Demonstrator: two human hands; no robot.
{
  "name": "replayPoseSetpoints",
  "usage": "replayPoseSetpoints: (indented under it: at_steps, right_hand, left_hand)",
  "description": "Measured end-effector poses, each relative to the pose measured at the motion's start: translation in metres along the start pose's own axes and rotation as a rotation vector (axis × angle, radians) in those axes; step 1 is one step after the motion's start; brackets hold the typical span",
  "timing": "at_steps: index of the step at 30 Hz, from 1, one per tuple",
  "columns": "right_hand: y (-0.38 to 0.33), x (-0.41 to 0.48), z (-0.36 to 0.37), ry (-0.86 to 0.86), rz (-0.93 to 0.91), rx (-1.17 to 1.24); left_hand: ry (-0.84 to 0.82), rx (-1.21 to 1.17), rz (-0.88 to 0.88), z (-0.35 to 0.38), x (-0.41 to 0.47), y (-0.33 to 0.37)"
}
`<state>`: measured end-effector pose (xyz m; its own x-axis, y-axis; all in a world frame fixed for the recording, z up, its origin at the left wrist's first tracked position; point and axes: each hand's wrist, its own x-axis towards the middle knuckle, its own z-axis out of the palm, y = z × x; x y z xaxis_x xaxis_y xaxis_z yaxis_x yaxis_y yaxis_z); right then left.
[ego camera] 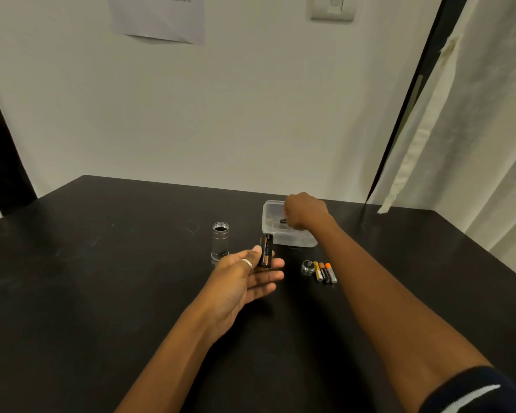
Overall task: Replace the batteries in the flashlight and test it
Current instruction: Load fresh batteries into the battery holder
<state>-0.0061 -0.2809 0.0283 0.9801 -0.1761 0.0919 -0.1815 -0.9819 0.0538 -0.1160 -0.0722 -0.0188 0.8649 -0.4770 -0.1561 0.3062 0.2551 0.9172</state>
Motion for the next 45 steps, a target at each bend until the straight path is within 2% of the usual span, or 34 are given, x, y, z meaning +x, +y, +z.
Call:
replayPoseSetpoints:
  at_steps: [3, 7, 9, 11, 18, 24, 31, 35, 39, 45]
  right_hand:
    - [-0.001, -0.012, -0.016, 0.132, -0.003, 0.133]
    - [-0.003, -0.056, -0.029, 0.292, -0.062, 0.440]
    - [-0.006, -0.087, -0.026, 0.313, -0.146, 0.544]
    - [-0.011, -0.116, -0.019, 0.302, -0.201, 0.551]
    - [-0.022, -0.173, 0.016, 0.463, -0.150, 0.746]
    - [-0.033, -0.178, 0.025, 0.462, -0.094, 0.966]
    - [-0.039, -0.177, 0.026, 0.541, -0.111, 0.924]
    - [-0.042, -0.179, 0.022, 0.462, -0.157, 0.934]
    - [-0.040, -0.181, 0.022, 0.386, -0.234, 0.833]
    - [-0.038, -0.179, 0.027, 0.398, -0.232, 0.821]
  left_hand:
    - [0.003, -0.011, -0.012, 0.000, 0.000, 0.001]
    - [0.015, -0.038, -0.015, 0.000, 0.000, 0.002]
    - [0.017, -0.039, -0.013, 0.001, -0.001, 0.002]
    - [0.014, -0.025, -0.004, 0.002, -0.003, 0.002]
    - [0.026, 0.006, 0.030, 0.006, -0.008, 0.002]
    - [0.026, 0.013, 0.056, 0.007, -0.006, 0.001]
    - [0.023, 0.119, 0.132, 0.006, -0.003, -0.005]
    - [0.030, 0.097, 0.149, 0.004, -0.001, -0.007]
    - [0.044, 0.076, 0.167, 0.004, 0.000, -0.008]
    - [0.026, 0.070, 0.164, 0.004, 0.001, -0.009]
